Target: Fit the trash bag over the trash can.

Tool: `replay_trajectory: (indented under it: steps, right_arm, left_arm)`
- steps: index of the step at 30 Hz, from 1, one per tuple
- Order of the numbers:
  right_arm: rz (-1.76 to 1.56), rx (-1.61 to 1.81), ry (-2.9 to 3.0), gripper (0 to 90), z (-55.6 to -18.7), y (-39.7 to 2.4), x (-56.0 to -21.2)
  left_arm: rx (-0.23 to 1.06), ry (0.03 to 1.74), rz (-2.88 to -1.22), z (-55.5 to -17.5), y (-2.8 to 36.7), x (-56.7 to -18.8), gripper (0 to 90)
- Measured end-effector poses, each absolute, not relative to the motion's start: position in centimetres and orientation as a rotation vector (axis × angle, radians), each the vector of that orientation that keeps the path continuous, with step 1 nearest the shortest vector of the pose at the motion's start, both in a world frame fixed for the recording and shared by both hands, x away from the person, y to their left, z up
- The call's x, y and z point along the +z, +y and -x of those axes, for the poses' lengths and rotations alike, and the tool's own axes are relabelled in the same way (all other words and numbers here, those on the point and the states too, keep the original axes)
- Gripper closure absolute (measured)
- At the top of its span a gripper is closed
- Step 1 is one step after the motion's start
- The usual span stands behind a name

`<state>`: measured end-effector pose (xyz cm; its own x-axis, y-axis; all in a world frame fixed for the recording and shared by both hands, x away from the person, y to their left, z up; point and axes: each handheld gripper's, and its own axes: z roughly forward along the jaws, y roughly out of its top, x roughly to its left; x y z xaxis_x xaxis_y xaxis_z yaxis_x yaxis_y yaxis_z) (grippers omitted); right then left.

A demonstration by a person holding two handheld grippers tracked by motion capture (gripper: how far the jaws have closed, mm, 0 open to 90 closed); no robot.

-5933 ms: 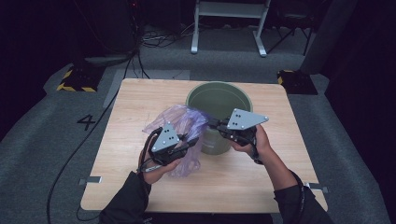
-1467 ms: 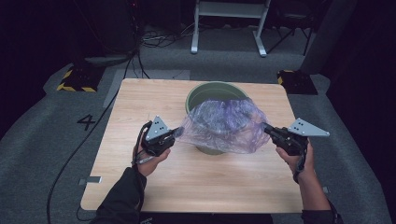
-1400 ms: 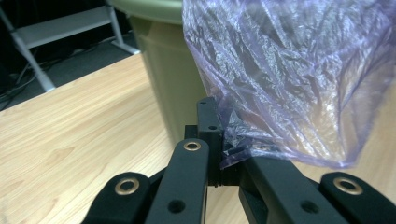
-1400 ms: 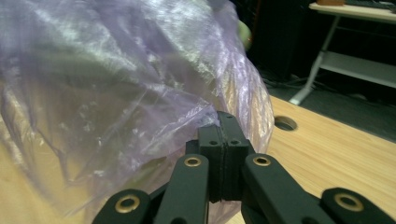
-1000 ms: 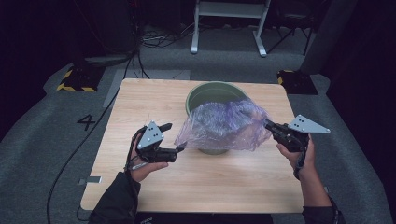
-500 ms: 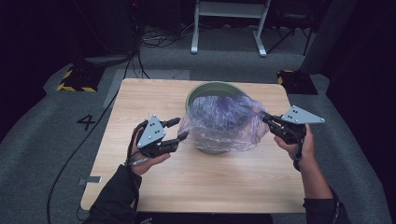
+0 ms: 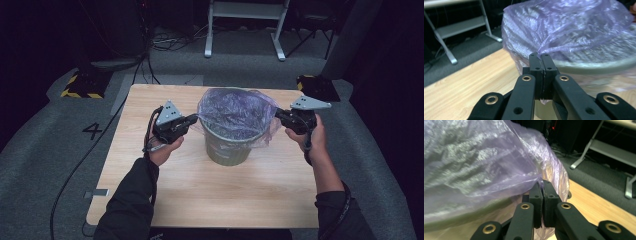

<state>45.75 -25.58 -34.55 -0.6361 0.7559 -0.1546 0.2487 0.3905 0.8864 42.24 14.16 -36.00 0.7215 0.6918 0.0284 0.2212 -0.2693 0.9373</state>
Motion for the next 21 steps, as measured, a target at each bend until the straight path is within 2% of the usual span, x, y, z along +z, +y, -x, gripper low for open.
replay_trajectory:
  steps: [6,21]
  right_arm:
    - [-0.899,1.174,2.127,88.5,-47.0,-25.3,-35.8]
    - [-0.929,1.152,2.162,88.4,-47.7,-25.6,-38.5]
  left_arm:
    - [0.518,0.815,-1.854,-44.6,13.9,-37.1,89.2]
    - [0.517,0.916,-1.908,-46.5,13.6,-39.4,89.6]
